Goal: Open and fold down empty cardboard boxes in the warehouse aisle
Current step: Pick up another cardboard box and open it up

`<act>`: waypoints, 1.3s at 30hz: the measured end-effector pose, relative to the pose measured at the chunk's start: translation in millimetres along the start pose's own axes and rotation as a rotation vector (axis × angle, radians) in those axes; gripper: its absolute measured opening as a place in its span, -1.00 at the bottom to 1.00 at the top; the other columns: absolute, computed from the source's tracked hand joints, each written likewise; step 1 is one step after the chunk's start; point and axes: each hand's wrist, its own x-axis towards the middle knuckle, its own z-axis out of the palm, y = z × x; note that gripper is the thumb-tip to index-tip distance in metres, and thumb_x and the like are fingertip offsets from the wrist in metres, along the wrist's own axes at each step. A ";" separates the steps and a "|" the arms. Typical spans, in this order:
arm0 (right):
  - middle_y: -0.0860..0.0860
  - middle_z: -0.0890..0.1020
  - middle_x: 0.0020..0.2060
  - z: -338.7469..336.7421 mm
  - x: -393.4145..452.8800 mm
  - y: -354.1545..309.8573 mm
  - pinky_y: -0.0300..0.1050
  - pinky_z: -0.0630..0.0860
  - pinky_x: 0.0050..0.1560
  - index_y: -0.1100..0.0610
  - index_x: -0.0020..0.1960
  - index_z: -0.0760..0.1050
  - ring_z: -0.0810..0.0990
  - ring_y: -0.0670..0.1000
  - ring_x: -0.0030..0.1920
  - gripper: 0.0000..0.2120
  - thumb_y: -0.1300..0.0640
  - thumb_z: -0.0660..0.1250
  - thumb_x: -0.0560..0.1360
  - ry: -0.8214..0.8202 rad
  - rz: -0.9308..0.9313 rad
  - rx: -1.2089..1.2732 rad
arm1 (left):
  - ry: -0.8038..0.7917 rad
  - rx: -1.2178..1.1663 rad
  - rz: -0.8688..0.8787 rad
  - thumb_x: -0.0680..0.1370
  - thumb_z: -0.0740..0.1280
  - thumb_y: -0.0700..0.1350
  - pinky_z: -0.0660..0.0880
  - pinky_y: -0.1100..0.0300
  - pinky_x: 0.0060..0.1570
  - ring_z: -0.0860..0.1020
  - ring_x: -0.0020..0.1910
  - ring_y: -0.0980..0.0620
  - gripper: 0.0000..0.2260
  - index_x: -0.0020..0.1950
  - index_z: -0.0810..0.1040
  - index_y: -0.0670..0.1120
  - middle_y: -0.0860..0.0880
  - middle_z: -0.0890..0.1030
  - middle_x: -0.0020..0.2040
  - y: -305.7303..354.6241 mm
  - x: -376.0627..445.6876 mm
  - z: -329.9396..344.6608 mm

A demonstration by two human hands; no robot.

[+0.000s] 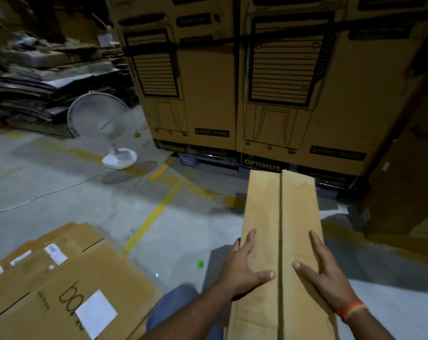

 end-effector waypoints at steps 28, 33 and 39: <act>0.02 -0.15 0.61 71.0 134.7 122.4 -0.02 0.33 0.44 -0.24 0.62 -0.06 0.25 0.20 0.53 -0.01 -0.12 0.51 0.42 -0.097 0.319 -0.311 | -0.119 0.264 -0.185 0.38 0.61 0.09 0.41 -0.05 0.43 0.30 0.53 -0.16 0.12 0.60 -0.19 0.37 -0.07 0.10 0.64 -95.8 184.9 62.8; 0.02 -0.18 0.59 70.2 138.8 123.1 0.03 0.34 0.45 -0.26 0.61 -0.09 0.31 0.23 0.49 0.03 -0.17 0.51 0.39 -0.100 0.353 -0.299 | -0.114 0.239 -0.187 0.38 0.62 0.03 0.42 -0.03 0.41 0.31 0.52 -0.16 0.12 0.60 -0.17 0.36 -0.06 0.12 0.62 -86.6 187.4 67.7; 0.15 -0.29 0.59 66.3 141.9 110.3 0.39 0.23 0.44 -0.25 0.60 -0.06 -0.11 0.31 0.58 -0.17 -0.23 0.34 0.48 -0.052 0.540 -0.567 | -0.247 0.079 -0.116 0.47 0.55 -0.12 0.41 0.12 0.37 0.34 0.51 -0.07 0.09 0.62 -0.24 0.27 0.01 0.23 0.61 -66.2 183.4 83.1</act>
